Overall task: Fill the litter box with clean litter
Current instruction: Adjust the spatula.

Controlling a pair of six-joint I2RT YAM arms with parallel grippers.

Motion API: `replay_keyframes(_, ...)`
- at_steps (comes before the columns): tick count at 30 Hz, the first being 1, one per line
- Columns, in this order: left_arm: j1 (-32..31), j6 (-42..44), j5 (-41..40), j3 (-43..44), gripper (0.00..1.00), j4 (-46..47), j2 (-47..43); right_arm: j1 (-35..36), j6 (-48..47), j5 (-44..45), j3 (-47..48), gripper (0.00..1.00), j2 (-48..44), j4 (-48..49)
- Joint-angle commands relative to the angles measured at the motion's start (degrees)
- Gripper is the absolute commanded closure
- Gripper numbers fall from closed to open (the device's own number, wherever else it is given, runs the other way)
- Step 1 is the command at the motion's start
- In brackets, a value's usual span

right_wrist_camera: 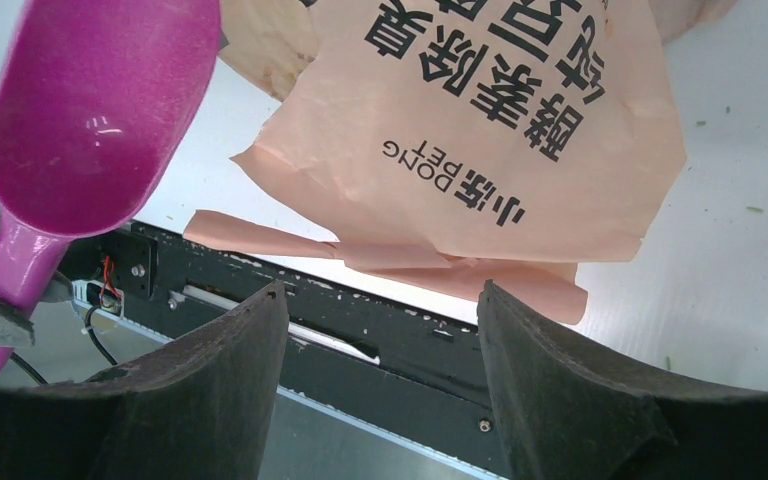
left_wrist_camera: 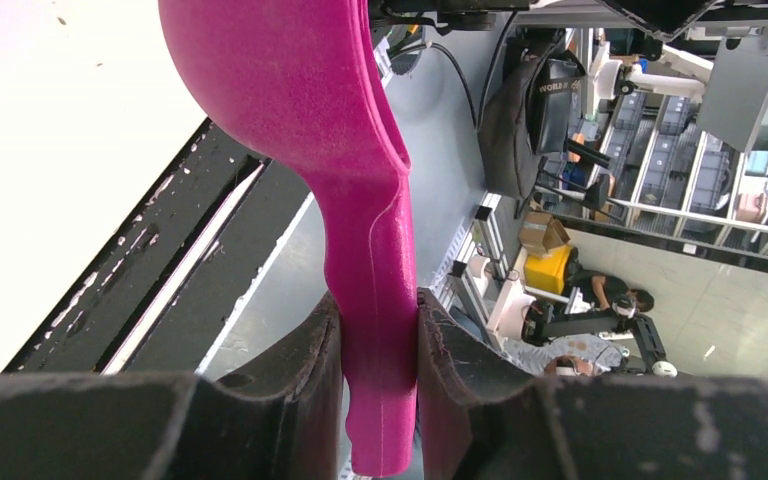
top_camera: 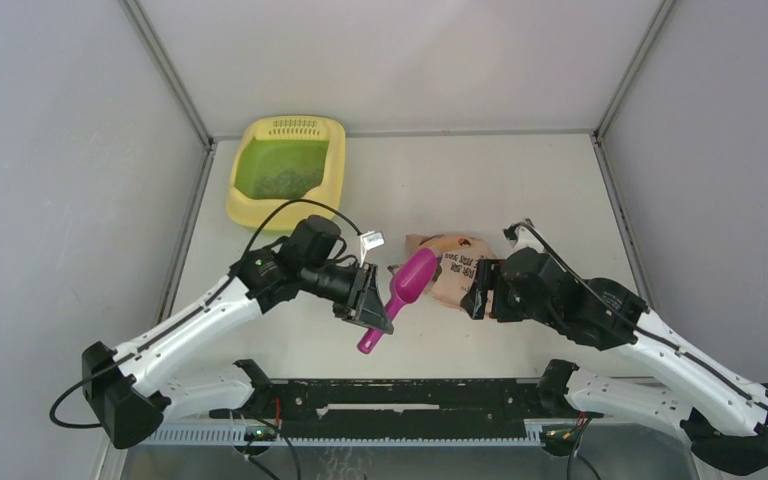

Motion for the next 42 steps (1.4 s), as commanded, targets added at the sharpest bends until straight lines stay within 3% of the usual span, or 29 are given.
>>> replay_keyframes(1, 0.38, 0.81, 4.02, 2.28, 0.99, -1.50, 2.14, -0.33, -0.81, 0.72, 2.35, 0.24, -0.96, -0.09)
replay_keyframes(9, 0.45, 1.92, 4.50, 0.83, 0.99, -2.59, 2.98, -0.37, -2.87, -1.12, 2.36, 0.24, -1.24, 2.51)
replay_keyframes(16, 0.50, -7.35, 7.26, -3.73, 0.99, 1.01, -12.52, 0.23, -7.90, -16.22, 2.00, 0.23, 0.82, 16.41)
replay_keyframes(23, 0.50, -11.84, 8.42, -7.71, 0.98, 0.93, -23.19, 0.25, -10.60, -24.15, 5.17, 0.23, 4.68, 24.18)
replay_keyframes(30, 0.49, -12.41, 9.01, -10.33, 0.98, 2.94, -24.60, -0.57, -10.17, -31.43, 5.13, 0.23, 5.21, 32.37)
replay_keyframes(42, 0.36, -13.29, 11.36, -8.63, 0.98, 4.79, -24.00, -4.51, -11.28, -36.10, 5.18, 0.31, 9.72, 33.00)
